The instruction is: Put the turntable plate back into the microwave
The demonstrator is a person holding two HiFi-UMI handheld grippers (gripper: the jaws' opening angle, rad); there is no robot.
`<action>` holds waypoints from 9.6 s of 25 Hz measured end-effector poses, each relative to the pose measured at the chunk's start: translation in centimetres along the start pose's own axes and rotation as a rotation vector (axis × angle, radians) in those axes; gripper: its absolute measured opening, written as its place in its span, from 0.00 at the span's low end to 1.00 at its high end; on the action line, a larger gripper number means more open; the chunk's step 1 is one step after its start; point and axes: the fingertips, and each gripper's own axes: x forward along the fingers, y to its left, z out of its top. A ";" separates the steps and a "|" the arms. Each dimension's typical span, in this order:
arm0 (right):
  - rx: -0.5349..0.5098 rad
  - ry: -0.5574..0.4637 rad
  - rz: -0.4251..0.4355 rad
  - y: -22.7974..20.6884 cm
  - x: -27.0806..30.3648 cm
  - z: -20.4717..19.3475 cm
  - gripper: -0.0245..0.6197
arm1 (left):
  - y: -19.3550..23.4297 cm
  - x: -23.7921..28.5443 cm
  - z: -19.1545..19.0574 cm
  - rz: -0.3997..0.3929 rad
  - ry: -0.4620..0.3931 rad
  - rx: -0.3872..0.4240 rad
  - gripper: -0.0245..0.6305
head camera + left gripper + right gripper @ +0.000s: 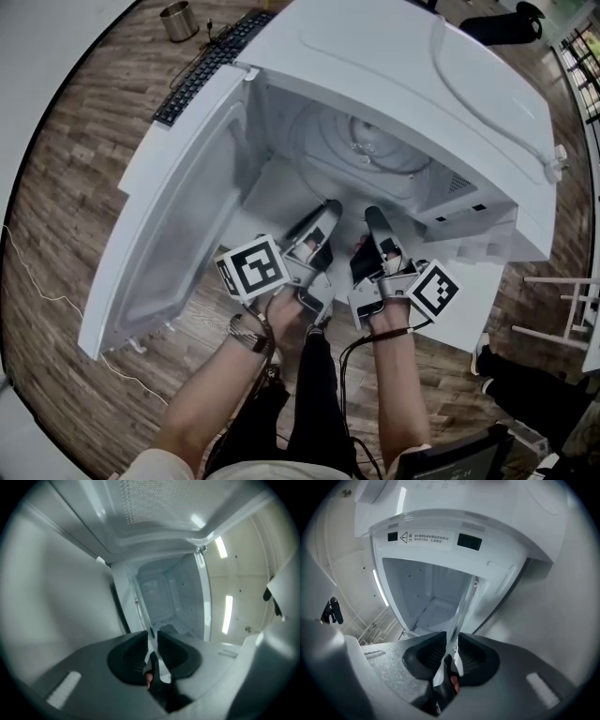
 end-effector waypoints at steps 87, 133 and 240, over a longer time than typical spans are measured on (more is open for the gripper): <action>-0.009 0.069 0.043 0.8 5.5 0.1 0.07 | 0.9 3.9 5.5 0.161 0.119 0.437 0.15; -0.995 -0.001 -0.133 10.6 -0.6 2.0 0.04 | -7.4 0.1 3.9 0.124 0.085 1.033 0.04; -1.141 -0.190 -0.145 30.6 -30.4 -6.4 0.04 | -28.3 -22.7 -9.1 -0.084 0.094 1.372 0.04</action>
